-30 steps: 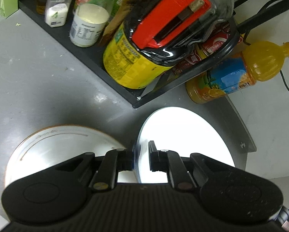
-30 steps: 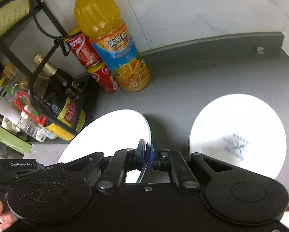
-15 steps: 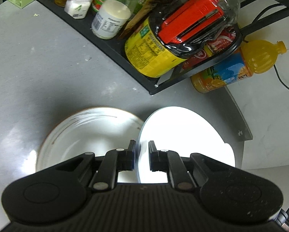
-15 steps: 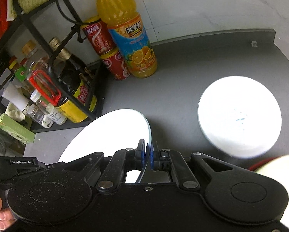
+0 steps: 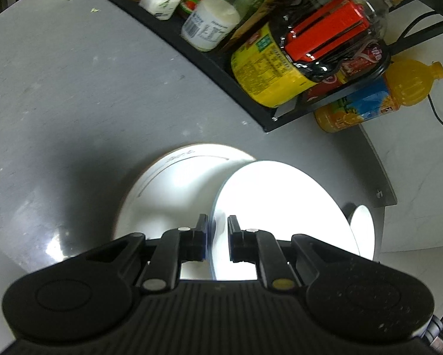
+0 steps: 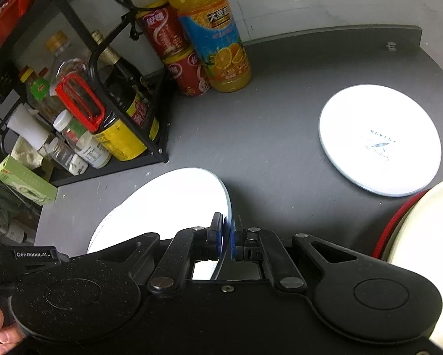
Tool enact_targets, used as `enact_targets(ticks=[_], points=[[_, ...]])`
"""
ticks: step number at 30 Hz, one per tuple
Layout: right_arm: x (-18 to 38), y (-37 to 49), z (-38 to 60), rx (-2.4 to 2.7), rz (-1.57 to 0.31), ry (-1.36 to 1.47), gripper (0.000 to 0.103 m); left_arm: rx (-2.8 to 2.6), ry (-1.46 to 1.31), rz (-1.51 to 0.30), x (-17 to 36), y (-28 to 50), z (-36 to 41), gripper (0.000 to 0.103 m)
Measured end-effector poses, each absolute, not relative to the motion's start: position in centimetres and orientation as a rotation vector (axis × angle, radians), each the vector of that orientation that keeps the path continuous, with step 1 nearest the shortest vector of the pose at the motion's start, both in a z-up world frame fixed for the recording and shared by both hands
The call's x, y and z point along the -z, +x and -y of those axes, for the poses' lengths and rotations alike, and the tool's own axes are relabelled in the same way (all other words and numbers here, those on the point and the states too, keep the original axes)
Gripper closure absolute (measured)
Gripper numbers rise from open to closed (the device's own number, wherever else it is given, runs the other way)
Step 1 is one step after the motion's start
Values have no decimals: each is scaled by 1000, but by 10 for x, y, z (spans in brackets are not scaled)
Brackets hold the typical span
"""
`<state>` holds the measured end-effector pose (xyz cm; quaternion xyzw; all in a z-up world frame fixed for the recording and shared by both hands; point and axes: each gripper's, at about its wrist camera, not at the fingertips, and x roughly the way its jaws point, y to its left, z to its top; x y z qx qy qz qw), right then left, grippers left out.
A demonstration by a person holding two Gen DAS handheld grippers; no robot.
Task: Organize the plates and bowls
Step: 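Carry the 'Sweet' plate over the gold-rimmed flower plate and lower it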
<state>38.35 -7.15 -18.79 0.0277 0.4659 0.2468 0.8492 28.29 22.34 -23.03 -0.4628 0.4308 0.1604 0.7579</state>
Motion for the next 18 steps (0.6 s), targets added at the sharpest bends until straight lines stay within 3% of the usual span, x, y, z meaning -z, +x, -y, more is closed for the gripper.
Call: enact_targets(ticks=[18], points=[[204, 373, 58, -515, -1006, 47, 97, -373, -979, -1008, 254, 261, -230, 92]])
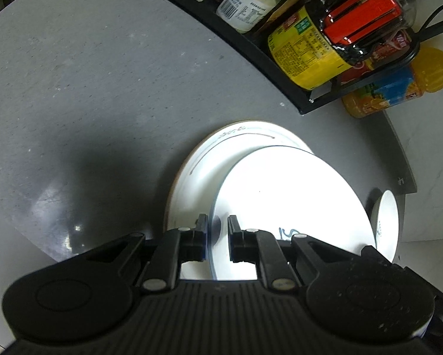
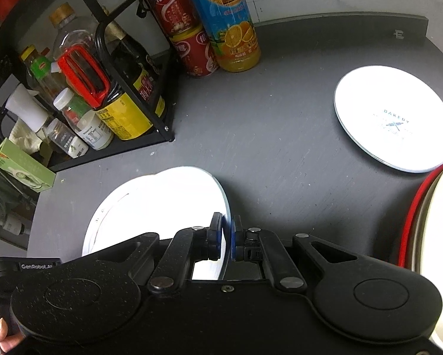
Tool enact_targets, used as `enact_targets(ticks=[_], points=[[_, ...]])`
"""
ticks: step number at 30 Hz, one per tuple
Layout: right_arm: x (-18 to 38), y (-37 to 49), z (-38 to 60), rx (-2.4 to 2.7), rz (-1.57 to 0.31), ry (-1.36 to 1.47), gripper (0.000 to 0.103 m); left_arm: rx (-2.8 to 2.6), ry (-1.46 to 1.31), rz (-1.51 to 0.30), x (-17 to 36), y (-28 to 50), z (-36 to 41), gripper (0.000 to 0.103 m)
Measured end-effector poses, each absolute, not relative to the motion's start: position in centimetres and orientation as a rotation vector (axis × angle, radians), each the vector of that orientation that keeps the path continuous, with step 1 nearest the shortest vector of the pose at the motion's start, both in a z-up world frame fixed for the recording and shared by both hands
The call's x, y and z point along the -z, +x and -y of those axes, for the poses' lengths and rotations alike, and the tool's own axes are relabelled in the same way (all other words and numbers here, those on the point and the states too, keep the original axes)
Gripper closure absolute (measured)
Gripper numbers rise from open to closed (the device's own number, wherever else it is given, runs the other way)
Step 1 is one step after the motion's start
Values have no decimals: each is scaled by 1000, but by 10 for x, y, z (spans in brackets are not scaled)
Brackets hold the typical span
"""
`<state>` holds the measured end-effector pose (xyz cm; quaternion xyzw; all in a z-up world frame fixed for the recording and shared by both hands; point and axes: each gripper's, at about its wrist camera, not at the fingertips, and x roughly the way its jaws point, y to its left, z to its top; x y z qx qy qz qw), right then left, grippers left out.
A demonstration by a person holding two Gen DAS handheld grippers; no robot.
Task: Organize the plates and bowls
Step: 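Carry the 'Sweet' plate over the gold-rimmed flower plate and lower it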
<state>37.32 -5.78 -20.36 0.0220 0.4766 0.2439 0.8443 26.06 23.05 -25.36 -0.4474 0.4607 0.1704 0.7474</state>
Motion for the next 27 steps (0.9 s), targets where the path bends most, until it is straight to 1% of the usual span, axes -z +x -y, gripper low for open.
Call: enact_targets(ticks=[4, 16, 18, 22, 27], points=[[205, 373, 58, -518, -1010, 51, 97, -361, -974, -1012, 255, 258, -232, 92], [209, 371, 54, -536, -1011, 47, 96, -378, -839, -1094, 251, 274, -229, 91], [209, 371, 53, -537, -1008, 44, 96, -382, -806, -1093, 246, 275, -229, 88], [210, 370, 52, -533, -1005, 46, 96, -377, -769, -1102, 235, 276, -232, 87], [214, 369, 50, -520, -1003, 19, 94, -392, -754, -1077, 222, 275, -238, 75]])
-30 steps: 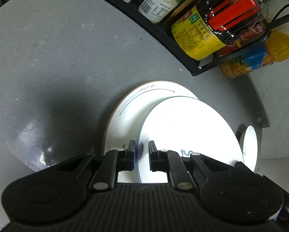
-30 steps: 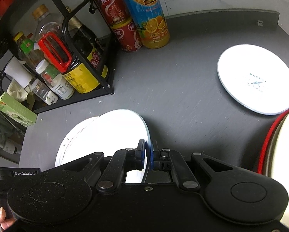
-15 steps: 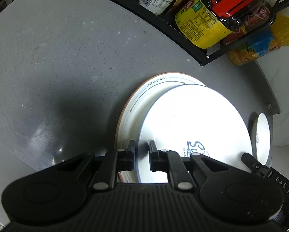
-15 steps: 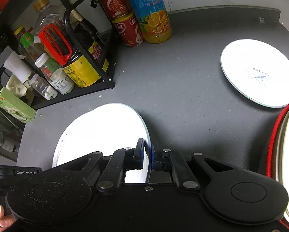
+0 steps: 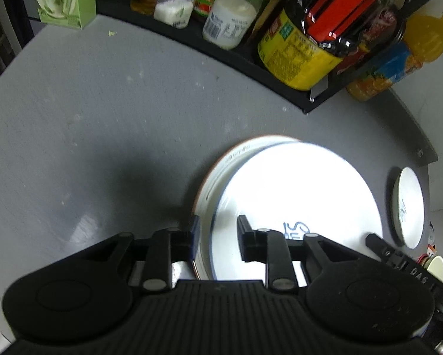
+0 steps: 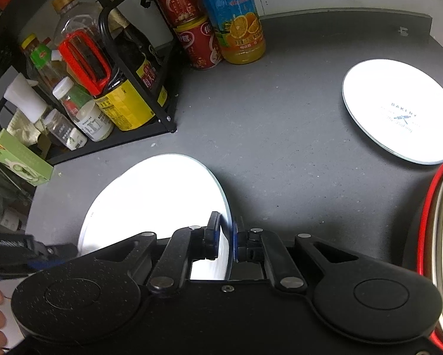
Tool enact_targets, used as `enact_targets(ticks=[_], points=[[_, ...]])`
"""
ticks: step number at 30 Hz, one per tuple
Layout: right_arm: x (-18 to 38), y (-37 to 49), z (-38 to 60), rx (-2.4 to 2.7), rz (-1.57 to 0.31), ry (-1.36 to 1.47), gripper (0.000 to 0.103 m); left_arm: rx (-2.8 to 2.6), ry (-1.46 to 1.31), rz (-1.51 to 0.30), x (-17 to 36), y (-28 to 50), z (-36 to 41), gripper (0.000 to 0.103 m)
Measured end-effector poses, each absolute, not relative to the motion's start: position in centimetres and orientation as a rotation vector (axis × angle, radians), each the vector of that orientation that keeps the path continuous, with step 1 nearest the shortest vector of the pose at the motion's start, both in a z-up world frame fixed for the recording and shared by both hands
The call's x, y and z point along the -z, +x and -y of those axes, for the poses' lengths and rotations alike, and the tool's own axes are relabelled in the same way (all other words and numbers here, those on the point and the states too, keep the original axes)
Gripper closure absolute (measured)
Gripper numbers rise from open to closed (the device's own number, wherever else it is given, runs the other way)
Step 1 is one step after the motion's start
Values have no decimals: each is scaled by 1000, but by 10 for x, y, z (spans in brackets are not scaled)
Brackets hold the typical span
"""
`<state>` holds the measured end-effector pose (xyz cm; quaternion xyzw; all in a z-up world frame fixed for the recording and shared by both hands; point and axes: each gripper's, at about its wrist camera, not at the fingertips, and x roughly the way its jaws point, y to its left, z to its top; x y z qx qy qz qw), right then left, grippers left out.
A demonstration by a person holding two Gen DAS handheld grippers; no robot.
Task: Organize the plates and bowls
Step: 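Carry the 'Sweet' plate over the gold-rimmed flower plate and lower it, then open both grippers to release the 'Sweet' plate on the stack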
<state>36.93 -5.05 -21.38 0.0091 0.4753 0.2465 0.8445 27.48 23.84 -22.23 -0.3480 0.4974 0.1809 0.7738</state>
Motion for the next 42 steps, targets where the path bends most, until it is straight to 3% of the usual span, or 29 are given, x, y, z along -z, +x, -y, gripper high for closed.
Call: enact_targets(ticks=[6, 27, 30, 34, 38, 41, 42], points=[[219, 367, 48, -520, -1001, -29, 94, -425, -768, -1084, 230, 271, -246, 71], [227, 366, 16, -526, -1001, -211, 91, -448, -852, -1062, 252, 261, -250, 75], [225, 368, 17, -531, -1029, -196, 86, -452, -854, -1062, 252, 260, -250, 75], [219, 367, 22, -530, -1048, -164, 57, -476, -839, -1083, 246, 263, -248, 75], [212, 365, 22, -538, -1054, -168, 46, -468, -779, -1077, 233, 274, -241, 71], [207, 363, 20, -546, -1053, -173, 33, -468, -760, -1066, 225, 278, -238, 62], [205, 362, 20, -554, -1050, -172, 29, -472, -744, -1065, 223, 279, -236, 55]])
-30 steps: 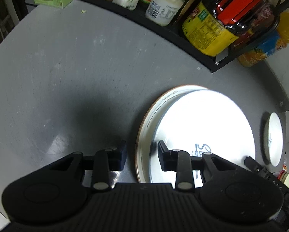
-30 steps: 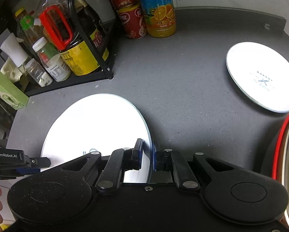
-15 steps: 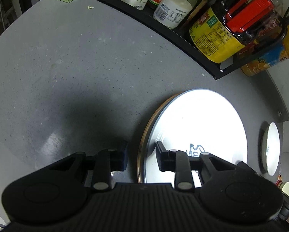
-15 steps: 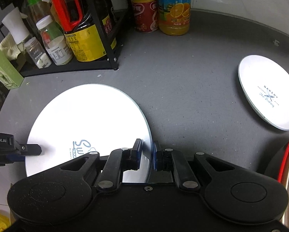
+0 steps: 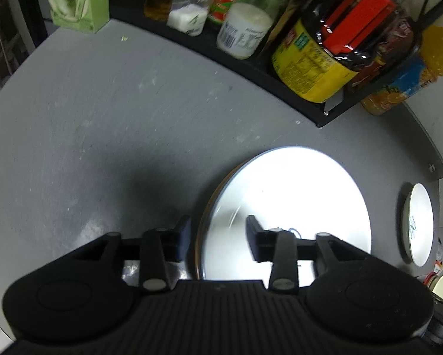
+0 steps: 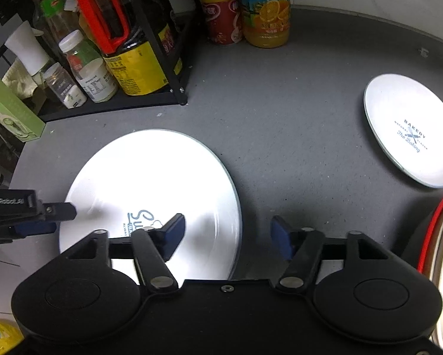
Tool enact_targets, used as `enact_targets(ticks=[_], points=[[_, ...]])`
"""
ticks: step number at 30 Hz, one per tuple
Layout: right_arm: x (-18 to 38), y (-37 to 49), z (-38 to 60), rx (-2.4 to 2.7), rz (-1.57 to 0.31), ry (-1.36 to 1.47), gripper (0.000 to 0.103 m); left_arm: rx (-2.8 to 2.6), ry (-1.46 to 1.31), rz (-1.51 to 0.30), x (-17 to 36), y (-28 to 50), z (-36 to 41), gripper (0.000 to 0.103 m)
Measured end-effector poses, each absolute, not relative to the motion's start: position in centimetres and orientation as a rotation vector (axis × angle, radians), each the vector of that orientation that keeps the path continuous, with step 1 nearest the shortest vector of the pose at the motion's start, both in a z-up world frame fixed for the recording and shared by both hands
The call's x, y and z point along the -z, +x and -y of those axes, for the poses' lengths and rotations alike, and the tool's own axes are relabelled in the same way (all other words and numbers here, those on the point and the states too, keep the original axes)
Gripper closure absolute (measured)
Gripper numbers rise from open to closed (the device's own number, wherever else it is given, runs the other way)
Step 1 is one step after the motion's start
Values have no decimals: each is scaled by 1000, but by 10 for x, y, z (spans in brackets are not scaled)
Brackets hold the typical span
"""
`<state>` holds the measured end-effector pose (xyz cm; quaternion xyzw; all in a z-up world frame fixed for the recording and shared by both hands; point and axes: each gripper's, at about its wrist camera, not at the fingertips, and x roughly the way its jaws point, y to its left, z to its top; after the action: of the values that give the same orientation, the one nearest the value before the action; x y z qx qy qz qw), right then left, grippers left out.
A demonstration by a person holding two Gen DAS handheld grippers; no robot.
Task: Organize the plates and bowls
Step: 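Open both grippers to release the 'Sweet' plate on the stack, then move both grippers toward the white 'Bakery' plate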
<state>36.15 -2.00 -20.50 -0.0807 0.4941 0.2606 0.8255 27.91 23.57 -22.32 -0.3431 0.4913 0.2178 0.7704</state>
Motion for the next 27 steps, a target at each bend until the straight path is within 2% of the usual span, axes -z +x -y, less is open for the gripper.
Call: enact_targets(ticks=[1, 2, 8, 17, 20, 27], points=[[203, 361, 20, -557, -1047, -167, 20, -478, -721, -1067, 221, 281, -233, 48], [200, 360, 21, -555, -1043, -160, 14, -476, -700, -1065, 220, 282, -230, 46], [188, 358, 32, -538, -1030, -125, 7, -419, -655, -1060, 214, 287, -218, 36], [160, 360, 57, -485, -975, -74, 3, -347, -570, -1010, 189, 299, -192, 34], [150, 362, 66, -470, -955, -60, 2, -352, -526, -955, 174, 302, -183, 24], [132, 372, 93, -484, -926, -1, 0, -274, -512, -929, 155, 326, -160, 23]])
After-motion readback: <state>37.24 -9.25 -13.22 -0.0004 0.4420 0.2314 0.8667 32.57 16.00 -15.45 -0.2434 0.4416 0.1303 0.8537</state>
